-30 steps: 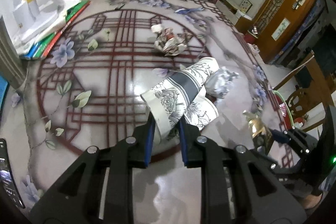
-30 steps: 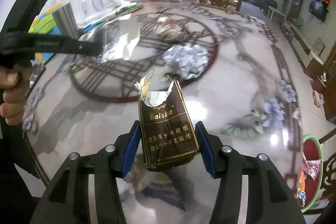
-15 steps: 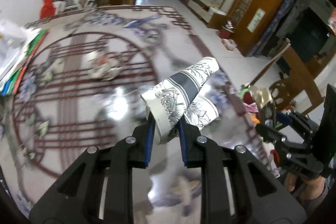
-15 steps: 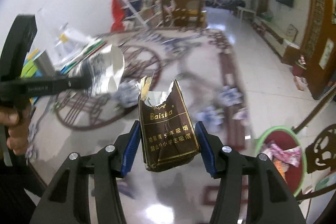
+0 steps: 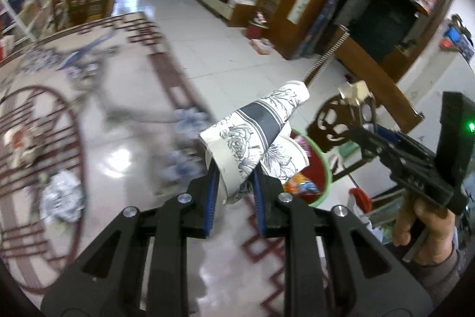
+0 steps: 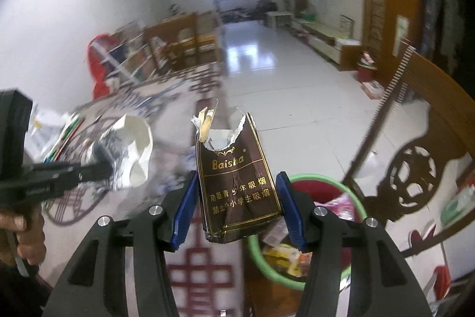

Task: Collect trash
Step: 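Carry the paper cup and cigarette pack toward the red bin, then drop the paper cup and cigarette pack into the red bin, open both tools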

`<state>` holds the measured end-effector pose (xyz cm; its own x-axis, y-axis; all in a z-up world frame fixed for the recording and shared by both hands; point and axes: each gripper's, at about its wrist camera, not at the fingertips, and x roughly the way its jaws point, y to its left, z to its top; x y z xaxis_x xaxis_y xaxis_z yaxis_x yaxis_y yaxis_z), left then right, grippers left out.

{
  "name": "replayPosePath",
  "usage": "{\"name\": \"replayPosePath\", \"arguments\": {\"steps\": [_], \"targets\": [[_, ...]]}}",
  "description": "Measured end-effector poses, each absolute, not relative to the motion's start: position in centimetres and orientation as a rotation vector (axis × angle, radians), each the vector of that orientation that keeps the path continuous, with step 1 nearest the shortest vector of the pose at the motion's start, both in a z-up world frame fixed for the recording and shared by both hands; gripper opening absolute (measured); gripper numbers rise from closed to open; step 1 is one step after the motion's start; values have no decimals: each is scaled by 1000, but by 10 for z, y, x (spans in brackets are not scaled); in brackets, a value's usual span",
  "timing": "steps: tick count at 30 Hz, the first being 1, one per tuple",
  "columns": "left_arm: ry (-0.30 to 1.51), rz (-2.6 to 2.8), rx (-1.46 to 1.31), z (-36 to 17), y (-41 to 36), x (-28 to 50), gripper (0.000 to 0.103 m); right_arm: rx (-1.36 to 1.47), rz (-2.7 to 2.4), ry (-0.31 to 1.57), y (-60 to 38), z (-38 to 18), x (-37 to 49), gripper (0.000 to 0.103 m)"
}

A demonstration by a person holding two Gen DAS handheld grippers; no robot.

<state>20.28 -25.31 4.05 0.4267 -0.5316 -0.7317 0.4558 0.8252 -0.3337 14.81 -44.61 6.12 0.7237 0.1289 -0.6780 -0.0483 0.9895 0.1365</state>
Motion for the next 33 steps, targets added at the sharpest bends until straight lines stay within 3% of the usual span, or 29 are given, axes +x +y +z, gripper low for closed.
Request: {"name": "replayPosePath", "arguments": {"steps": [11,28,29,30,32,33], "targets": [[1008,-766,-62,21,-346,213,21,230,-18,769,-529,44,150,51],[1137,-818,-79,-24,-393,225,22,319,-64,765,-561,30,158,54],[1138,-817,-81,-25,-393,226,37,314,-76,763,-561,30,158,60],[1142,-816,-92,-25,-391,226,62,312,-81,762,-561,30,158,65],[1137,-810,-105,-27,-388,225,80,319,-79,752,-561,31,158,72],[1137,-804,-103,-29,-387,224,80,319,-78,751,-561,31,158,72]]}}
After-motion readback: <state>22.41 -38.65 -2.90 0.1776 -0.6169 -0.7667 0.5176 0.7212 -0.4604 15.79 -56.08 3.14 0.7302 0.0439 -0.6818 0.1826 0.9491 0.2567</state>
